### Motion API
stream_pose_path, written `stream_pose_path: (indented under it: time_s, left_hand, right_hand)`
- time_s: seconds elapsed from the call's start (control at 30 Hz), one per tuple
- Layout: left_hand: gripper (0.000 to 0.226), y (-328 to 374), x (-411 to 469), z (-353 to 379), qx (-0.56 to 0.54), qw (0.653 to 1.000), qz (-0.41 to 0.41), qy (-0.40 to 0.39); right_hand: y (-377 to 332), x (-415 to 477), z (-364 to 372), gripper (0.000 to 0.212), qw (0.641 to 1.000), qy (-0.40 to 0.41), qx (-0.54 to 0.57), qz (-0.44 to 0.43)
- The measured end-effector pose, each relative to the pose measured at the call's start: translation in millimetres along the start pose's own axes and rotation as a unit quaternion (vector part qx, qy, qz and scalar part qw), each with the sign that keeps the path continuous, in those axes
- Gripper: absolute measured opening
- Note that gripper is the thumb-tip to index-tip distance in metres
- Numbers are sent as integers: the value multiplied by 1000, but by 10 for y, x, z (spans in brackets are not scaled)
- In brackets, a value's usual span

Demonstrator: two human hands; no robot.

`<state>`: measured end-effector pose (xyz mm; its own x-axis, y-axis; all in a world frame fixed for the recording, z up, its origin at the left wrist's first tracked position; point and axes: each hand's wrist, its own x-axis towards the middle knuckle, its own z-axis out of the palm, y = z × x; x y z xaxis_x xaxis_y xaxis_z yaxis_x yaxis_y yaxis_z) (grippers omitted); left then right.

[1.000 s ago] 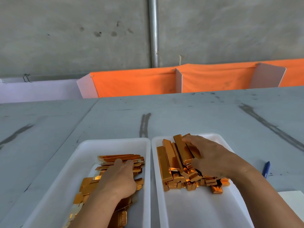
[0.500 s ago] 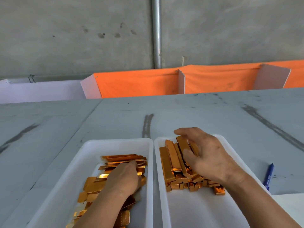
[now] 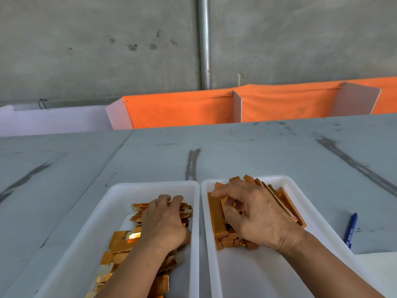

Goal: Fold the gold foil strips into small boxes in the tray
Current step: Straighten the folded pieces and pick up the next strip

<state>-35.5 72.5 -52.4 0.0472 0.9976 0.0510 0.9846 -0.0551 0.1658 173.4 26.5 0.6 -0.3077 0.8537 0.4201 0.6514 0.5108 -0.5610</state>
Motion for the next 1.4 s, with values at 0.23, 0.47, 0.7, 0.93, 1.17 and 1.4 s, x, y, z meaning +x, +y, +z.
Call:
stream_pose_path:
  time_s: [0.23, 0.47, 0.7, 0.93, 1.17, 1.4]
  left_hand:
    - [45, -28, 4, 29, 11, 999, -26, -27]
    - [30, -61, 5, -103, -29, 994, 1, 101]
    - [34, 87, -67, -310, -126, 961, 51, 239]
    - [28, 146, -149, -439, -244, 919, 96, 294]
    - [30, 250, -226, -429, -344, 898, 176, 210]
    - [41, 315, -272, -396, -369, 894, 193, 168]
  right_hand:
    - [0, 2, 12, 35, 1000, 2, 8, -4]
    - [8, 1, 10, 33, 1000, 8, 14, -2]
    - [27, 10, 22, 33, 1000, 4, 13, -5]
    - [36, 21, 70, 38, 1000, 14, 14, 13]
    - [-18, 38, 119, 32, 996, 17, 74, 48]
    - [-4, 69, 147, 14, 973, 47, 194, 114]
